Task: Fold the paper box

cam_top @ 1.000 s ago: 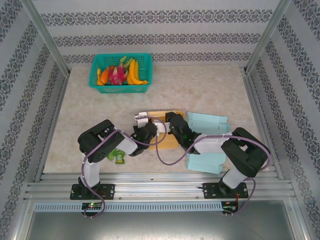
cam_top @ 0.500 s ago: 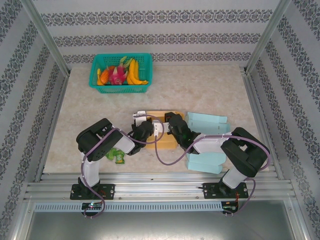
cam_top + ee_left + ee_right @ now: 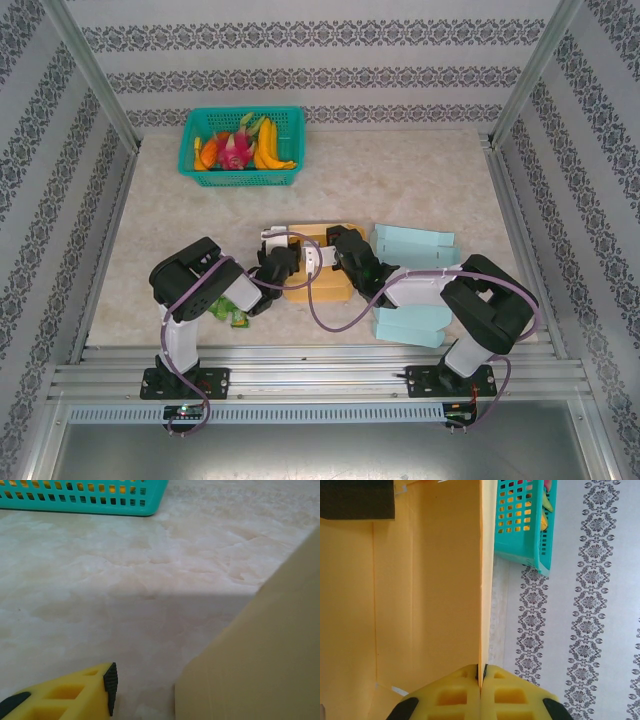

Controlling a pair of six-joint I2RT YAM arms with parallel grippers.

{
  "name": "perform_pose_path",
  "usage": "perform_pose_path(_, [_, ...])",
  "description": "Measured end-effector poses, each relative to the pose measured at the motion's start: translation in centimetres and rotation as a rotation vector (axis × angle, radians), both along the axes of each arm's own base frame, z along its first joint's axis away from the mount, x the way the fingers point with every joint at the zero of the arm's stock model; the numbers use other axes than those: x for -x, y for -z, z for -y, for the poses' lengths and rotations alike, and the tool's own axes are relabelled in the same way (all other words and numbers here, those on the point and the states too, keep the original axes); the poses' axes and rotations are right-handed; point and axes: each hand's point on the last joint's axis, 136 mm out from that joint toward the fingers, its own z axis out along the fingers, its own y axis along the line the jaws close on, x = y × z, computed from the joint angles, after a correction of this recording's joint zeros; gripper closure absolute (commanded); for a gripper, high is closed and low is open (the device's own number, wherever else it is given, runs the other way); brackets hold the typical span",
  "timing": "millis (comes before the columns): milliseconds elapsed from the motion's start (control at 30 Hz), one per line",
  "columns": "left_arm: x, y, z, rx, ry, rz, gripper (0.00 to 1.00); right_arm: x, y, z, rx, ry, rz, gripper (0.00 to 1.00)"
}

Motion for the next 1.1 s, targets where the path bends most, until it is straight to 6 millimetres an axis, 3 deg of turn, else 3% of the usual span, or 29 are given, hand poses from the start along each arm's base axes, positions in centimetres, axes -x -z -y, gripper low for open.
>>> perform_pose_path(867, [0.8,-0.7,-0.8,0.028,0.066,0.013,0.49,-0.5,0.5,-1.2,0.051,-0.02,0.073,1.0])
perform_pose_path(1100, [0.5,-2.1,-0.4,0.053,0.077,0.039,0.49,-0.4,0.6,-1.3,0.07,-0.012,0.087,1.0])
